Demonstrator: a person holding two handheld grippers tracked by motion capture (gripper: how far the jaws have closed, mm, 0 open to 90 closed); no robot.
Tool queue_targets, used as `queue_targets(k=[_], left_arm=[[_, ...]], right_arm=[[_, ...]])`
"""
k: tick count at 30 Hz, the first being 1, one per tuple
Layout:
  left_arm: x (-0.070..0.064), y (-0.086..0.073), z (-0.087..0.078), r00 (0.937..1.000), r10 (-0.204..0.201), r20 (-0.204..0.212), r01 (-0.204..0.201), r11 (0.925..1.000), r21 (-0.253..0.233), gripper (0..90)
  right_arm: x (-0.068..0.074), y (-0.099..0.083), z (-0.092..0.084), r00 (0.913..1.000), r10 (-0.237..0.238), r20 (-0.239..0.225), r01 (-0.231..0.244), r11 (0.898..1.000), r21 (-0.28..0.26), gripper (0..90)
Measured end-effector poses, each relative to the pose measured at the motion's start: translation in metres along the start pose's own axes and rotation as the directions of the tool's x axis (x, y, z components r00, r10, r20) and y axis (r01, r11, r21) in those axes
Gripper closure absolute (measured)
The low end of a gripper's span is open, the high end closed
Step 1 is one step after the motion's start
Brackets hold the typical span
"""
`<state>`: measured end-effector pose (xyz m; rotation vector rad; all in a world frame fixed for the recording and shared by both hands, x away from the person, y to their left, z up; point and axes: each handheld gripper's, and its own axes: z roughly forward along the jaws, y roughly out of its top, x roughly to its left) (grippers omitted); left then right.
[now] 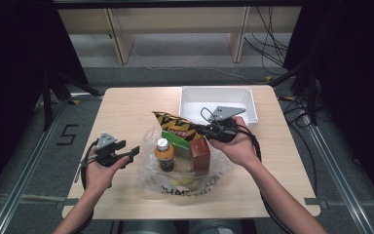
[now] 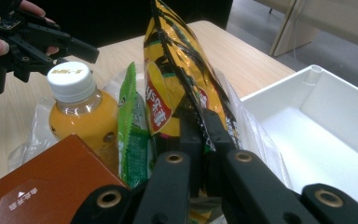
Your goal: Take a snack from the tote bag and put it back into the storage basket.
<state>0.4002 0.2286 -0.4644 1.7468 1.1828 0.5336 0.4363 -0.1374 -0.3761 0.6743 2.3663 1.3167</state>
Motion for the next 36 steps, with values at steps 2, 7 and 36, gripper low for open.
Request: queue_targets(k=[2,7,36], left_arm=[[0.000,0.000,0.000,1.0000,0.000,0.001,0.000,1.0000,0.001,35.1],[0.000,0.000,0.000,1.0000,-0.001,0.000,0.001,1.0000,0.001,35.1],[0.000,-0.001,0.001,1.0000,-0.004,0.007,0.004,1.0000,0.002,35.2]], right_arm=[[0.001,0.000,0.000,1.0000,-0.008,-0.003,0.008,1.000,-0.006,90.0],[0.002,0.000,0.000,0.9994,-0.031,0.013,0.032,0.999,-0.028,90.0],[0.008,0.003,-0.010,0.9968,-0.063,0.049,0.069,0.989,-0.130,90.0]])
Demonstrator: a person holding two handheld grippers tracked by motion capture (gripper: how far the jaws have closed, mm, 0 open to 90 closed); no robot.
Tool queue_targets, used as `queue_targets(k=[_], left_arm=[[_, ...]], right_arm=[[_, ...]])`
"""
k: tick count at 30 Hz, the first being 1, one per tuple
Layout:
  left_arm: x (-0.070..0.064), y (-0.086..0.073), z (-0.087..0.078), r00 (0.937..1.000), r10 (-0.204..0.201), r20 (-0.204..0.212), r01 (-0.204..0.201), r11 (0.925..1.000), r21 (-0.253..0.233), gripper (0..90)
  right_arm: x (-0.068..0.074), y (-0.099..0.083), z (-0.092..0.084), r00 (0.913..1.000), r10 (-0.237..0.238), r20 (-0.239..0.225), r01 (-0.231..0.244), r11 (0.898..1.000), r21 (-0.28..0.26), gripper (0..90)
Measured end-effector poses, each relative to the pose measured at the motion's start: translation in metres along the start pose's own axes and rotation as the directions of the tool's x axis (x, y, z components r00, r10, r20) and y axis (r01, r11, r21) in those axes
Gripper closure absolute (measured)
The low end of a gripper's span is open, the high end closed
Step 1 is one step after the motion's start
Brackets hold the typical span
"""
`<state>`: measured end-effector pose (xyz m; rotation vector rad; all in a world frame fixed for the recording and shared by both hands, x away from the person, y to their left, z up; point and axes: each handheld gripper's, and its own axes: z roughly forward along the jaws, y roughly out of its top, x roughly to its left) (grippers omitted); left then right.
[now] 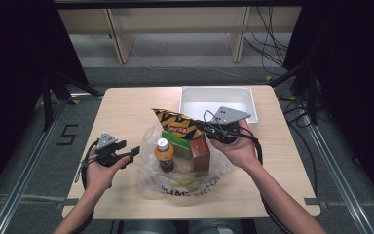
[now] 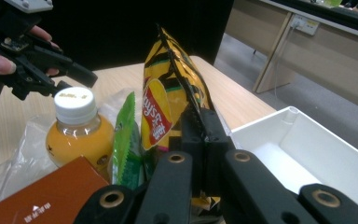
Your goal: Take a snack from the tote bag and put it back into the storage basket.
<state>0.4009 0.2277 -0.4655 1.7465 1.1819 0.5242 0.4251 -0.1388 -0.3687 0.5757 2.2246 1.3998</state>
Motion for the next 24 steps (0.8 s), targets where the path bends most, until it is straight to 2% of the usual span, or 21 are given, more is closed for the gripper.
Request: queue_targets(k=[4,6,7,8,9,10,12,15,16,17,20,24], left_arm=[[0.000,0.000,-0.001,1.0000,0.005,-0.006,-0.005,1.0000,-0.001,35.2],[0.000,0.000,-0.001,1.0000,0.006,-0.005,-0.006,1.0000,-0.001,35.2],[0.001,0.000,0.000,1.0000,0.006,-0.003,-0.006,1.0000,-0.002,35.2],[0.001,0.000,0.000,1.0000,0.006,-0.004,-0.006,1.0000,-0.002,35.2],[0.001,0.000,0.000,1.0000,0.007,-0.004,-0.007,1.0000,-0.001,35.2],[0.001,0.000,0.000,1.0000,0.006,-0.003,-0.006,1.0000,-0.002,35.2],[0.001,-0.001,0.000,1.0000,0.006,-0.003,-0.006,1.0000,0.001,35.2],[0.000,-0.001,0.000,1.0000,0.006,-0.002,-0.006,1.0000,0.004,35.3],[0.000,-0.001,0.000,1.0000,0.009,-0.002,-0.009,1.0000,0.005,35.3],[0.000,-0.001,0.000,1.0000,0.008,-0.003,-0.008,1.0000,0.006,35.3],[-0.001,-0.001,0.001,1.0000,0.004,-0.003,-0.004,1.0000,0.004,35.3],[-0.001,-0.001,0.001,1.0000,0.004,-0.002,-0.004,1.0000,0.005,35.3]], right_arm=[[0.000,0.002,0.000,0.9999,-0.006,0.009,0.006,1.000,-0.026,90.0],[0.000,0.004,-0.001,0.9999,-0.011,-0.003,0.010,0.999,-0.034,90.0],[0.000,0.005,-0.002,0.9996,-0.020,0.018,0.021,0.999,-0.045,90.0],[0.001,0.005,-0.003,0.9999,-0.012,-0.005,0.012,0.999,-0.035,90.0],[-0.001,0.006,-0.003,0.9987,-0.051,0.005,0.051,0.998,-0.048,90.0],[0.001,0.006,-0.003,0.9998,-0.018,-0.004,0.018,0.999,-0.043,90.0],[0.001,0.007,-0.004,0.9999,-0.002,0.012,0.003,0.999,-0.051,90.0],[0.000,0.009,-0.005,0.9999,-0.009,0.005,0.009,0.998,-0.061,90.0],[0.001,0.009,-0.006,1.0000,0.005,-0.004,-0.006,0.998,-0.058,90.0],[0.000,0.010,-0.006,0.9999,-0.010,0.010,0.011,0.997,-0.073,90.0],[0.002,0.013,-0.008,0.9999,0.004,0.016,-0.003,0.997,-0.077,90.0],[0.000,0.015,-0.009,1.0000,-0.007,0.007,0.007,0.996,-0.092,90.0]])
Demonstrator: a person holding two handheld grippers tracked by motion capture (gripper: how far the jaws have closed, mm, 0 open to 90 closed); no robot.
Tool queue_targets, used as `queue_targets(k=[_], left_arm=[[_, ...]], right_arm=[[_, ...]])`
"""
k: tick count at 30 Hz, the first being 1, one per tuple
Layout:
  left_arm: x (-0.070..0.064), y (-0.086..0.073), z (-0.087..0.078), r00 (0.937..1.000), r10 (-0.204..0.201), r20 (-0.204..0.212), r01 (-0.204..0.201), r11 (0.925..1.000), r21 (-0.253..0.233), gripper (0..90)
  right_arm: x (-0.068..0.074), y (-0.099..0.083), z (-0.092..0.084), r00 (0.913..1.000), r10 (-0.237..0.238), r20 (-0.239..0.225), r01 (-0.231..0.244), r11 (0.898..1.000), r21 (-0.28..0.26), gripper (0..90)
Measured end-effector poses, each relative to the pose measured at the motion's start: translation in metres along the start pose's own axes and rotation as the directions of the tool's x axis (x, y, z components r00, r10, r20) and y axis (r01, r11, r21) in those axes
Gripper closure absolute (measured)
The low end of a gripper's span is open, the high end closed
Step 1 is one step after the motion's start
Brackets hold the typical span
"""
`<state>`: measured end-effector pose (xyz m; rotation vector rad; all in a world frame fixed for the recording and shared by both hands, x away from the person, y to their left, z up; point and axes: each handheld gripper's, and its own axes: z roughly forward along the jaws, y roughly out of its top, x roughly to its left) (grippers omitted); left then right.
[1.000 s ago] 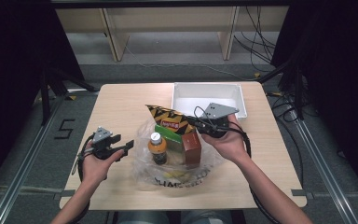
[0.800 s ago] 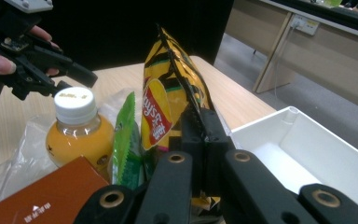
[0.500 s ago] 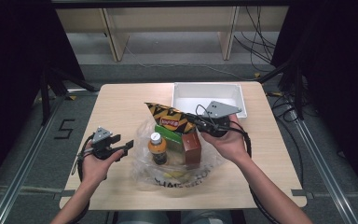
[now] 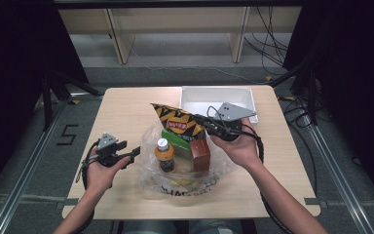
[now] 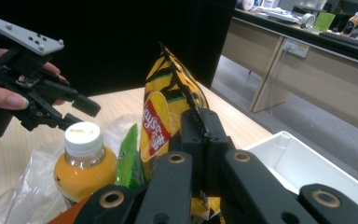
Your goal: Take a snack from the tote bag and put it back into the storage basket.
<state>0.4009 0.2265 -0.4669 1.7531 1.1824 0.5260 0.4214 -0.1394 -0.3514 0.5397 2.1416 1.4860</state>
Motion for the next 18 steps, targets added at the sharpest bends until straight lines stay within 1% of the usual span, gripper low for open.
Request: queue_targets(k=[2,3,4,5,6,7,8,9,10,12,13,14,15,16,17,18], left_arm=[[0.0000,0.0001,-0.0001,1.0000,0.000,-0.001,0.000,1.0000,-0.001,35.4],[0.0000,0.0000,-0.0001,1.0000,0.000,0.000,0.000,1.0000,0.000,35.4],[-0.0001,-0.0001,0.0000,1.0000,0.000,0.000,0.000,1.0000,0.000,35.4],[-0.0001,-0.0001,0.0000,1.0000,0.001,0.001,-0.001,1.0000,0.000,35.4],[-0.0001,-0.0002,0.0002,1.0000,0.002,0.002,-0.002,1.0000,0.000,35.4],[-0.0004,-0.0004,0.0006,1.0000,-0.005,0.003,0.005,1.0000,0.000,35.4],[-0.0003,-0.0004,0.0007,1.0000,-0.003,0.004,0.003,1.0000,0.001,35.4],[0.0001,-0.0004,0.0009,1.0000,0.004,0.005,-0.004,1.0000,0.002,35.4],[0.0002,-0.0004,0.0010,1.0000,0.007,0.006,-0.007,1.0000,0.003,35.4],[0.0000,-0.0005,0.0011,1.0000,0.007,0.006,-0.007,1.0000,0.004,35.4],[-0.0001,-0.0004,0.0010,1.0000,0.007,0.006,-0.007,1.0000,0.005,35.4],[-0.0001,-0.0004,0.0011,1.0000,0.006,0.006,-0.007,1.0000,0.004,35.5],[-0.0001,-0.0003,0.0010,1.0000,0.007,0.006,-0.007,1.0000,0.005,35.5],[-0.0004,-0.0004,0.0013,1.0000,0.000,0.008,0.000,1.0000,0.002,35.6],[-0.0004,-0.0003,0.0012,1.0000,0.002,0.006,-0.002,1.0000,0.003,35.6],[-0.0005,-0.0001,0.0008,1.0000,0.009,0.003,-0.009,1.0000,0.004,35.6]], right_arm=[[-0.0007,0.0014,-0.0007,0.9999,-0.010,-0.003,0.010,1.000,-0.011,90.0],[-0.0005,0.0023,-0.0014,0.9999,-0.005,0.009,0.005,1.000,-0.013,90.0],[-0.0007,0.0031,-0.0017,1.0000,-0.001,0.003,0.002,1.000,-0.014,90.0],[-0.0010,0.0037,-0.0019,1.0000,-0.004,0.009,0.004,1.000,-0.022,90.0],[-0.0008,0.0044,-0.0027,1.0000,0.004,0.001,-0.004,1.000,-0.020,90.0],[-0.0012,0.0048,-0.0032,1.0000,0.006,0.008,-0.006,1.000,-0.025,90.0],[-0.0021,0.0055,-0.0030,0.9998,-0.017,0.005,0.017,0.999,-0.030,90.0],[-0.0021,0.0057,-0.0028,0.9998,-0.017,-0.001,0.017,0.999,-0.035,90.0],[-0.0025,0.0063,-0.0030,0.9995,-0.030,0.010,0.030,0.999,-0.039,90.0],[-0.0008,0.0071,-0.0037,1.0000,0.004,-0.002,-0.004,0.999,-0.033,90.0],[-0.0016,0.0079,-0.0042,0.9997,-0.012,0.023,0.013,0.999,-0.047,90.0],[-0.0016,0.0086,-0.0041,1.0000,-0.002,-0.001,0.002,0.999,-0.052,90.0],[-0.0023,0.0094,-0.0054,0.9999,-0.013,0.011,0.013,0.999,-0.051,90.0],[-0.0022,0.0098,-0.0047,0.9999,-0.008,0.006,0.009,0.998,-0.065,90.0],[-0.0012,0.0102,-0.0050,0.9999,0.007,0.015,-0.006,0.998,-0.070,90.0],[-0.0011,0.0102,-0.0048,0.9999,0.009,0.011,-0.009,0.997,-0.071,90.0]])
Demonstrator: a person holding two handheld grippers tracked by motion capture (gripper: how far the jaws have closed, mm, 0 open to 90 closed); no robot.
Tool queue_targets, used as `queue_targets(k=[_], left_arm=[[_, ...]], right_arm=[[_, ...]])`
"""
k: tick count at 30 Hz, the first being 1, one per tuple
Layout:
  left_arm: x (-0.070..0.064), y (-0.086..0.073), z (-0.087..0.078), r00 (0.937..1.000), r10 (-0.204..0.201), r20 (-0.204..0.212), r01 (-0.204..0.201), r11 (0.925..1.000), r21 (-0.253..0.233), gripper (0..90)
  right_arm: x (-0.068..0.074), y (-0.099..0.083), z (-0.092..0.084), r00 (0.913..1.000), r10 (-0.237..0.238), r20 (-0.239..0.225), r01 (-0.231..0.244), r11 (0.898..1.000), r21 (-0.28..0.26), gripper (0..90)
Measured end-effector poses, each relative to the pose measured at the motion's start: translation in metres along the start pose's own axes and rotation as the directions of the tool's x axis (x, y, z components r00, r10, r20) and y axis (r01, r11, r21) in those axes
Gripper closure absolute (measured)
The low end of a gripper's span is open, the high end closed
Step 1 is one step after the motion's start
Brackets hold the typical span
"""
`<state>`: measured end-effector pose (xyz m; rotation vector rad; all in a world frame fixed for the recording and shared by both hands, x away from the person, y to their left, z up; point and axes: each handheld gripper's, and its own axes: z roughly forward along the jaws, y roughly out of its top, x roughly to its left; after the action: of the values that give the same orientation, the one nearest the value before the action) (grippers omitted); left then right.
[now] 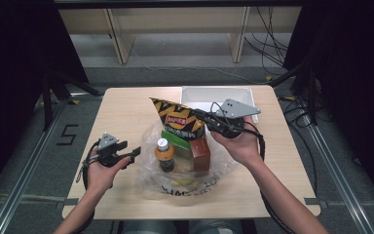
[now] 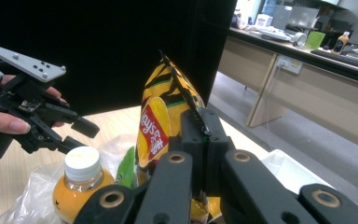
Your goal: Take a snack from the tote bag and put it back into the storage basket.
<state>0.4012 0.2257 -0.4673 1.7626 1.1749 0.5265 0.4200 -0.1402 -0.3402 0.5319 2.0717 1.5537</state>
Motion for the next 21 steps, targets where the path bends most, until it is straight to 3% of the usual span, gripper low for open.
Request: queue_targets(k=[7,8,10,14,15,16,21], left_arm=[[0.000,0.000,0.000,1.0000,0.001,0.001,-0.001,1.0000,0.000,35.9],[0.000,0.000,0.000,1.0000,0.000,0.001,0.000,1.0000,0.000,35.9],[0.000,0.000,0.000,1.0000,0.001,0.003,-0.001,1.0000,0.000,35.9],[0.000,0.000,0.001,1.0000,0.000,0.003,0.000,1.0000,0.000,35.9],[0.000,0.000,0.001,1.0000,0.001,0.004,-0.001,1.0000,-0.001,35.9],[0.000,0.000,0.000,1.0000,0.001,0.004,-0.001,1.0000,0.000,35.8],[0.000,0.000,0.000,1.0000,0.000,0.005,0.000,1.0000,0.000,35.8]], right_arm=[[-0.002,0.002,-0.002,0.9999,-0.010,0.003,0.010,1.000,-0.013,90.0],[-0.001,0.003,-0.003,0.9998,0.020,0.009,-0.020,1.000,-0.012,90.0],[-0.003,0.005,-0.003,0.9997,-0.010,0.023,0.010,1.000,-0.026,90.0],[-0.004,0.007,-0.005,0.9997,0.000,0.025,0.001,0.999,-0.041,90.0],[-0.005,0.008,-0.004,0.9996,-0.017,0.023,0.019,0.998,-0.053,90.0],[-0.004,0.008,-0.005,0.9997,0.010,0.021,-0.009,0.999,-0.043,90.0],[-0.004,0.010,-0.005,0.9995,0.006,0.032,-0.004,0.998,-0.063,90.0]])
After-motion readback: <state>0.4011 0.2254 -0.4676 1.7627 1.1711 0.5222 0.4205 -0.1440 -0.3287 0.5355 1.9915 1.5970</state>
